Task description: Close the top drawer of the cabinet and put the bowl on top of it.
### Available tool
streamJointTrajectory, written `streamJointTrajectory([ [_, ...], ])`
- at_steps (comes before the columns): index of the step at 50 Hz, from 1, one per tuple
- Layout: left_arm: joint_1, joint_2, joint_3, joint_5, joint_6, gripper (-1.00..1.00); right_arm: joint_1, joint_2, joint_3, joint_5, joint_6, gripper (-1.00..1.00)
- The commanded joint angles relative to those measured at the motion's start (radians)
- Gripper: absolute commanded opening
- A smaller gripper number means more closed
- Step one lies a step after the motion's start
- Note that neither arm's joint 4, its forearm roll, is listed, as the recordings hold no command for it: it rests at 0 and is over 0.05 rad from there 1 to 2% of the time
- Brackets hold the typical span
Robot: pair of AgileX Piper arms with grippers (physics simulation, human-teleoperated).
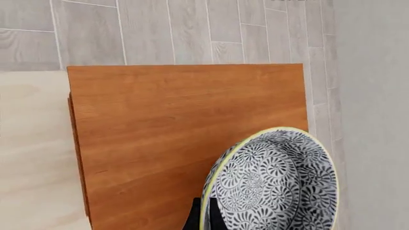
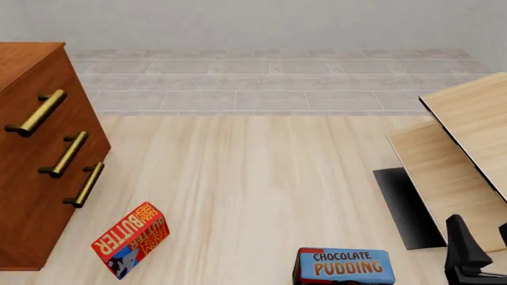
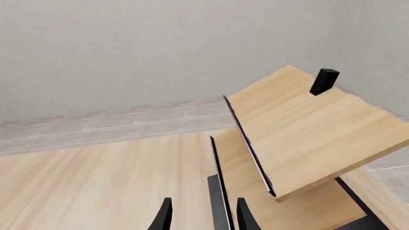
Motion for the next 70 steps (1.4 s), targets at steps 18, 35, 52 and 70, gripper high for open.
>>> streamJointTrajectory([
  [18, 0.053, -0.014, -0.052, 0.002, 0.024, 1.00, 0.001, 0.000, 0.005, -0.006, 0.002, 1.00],
  [35, 0.085, -0.047, -0.078, 0.002, 0.036, 1.00, 0.000, 0.000, 0.003, -0.006, 0.004, 1.00],
  [52, 0.066, -0.124, -0.134, 0.002, 0.029, 1.00, 0.000, 0.000, -0.005, -0.001, 0.001, 1.00],
  [70, 0.081, -0.139, -0.342, 0.002, 0.154, 1.00, -0.001, 0.000, -0.007, 0.002, 0.002, 1.00],
])
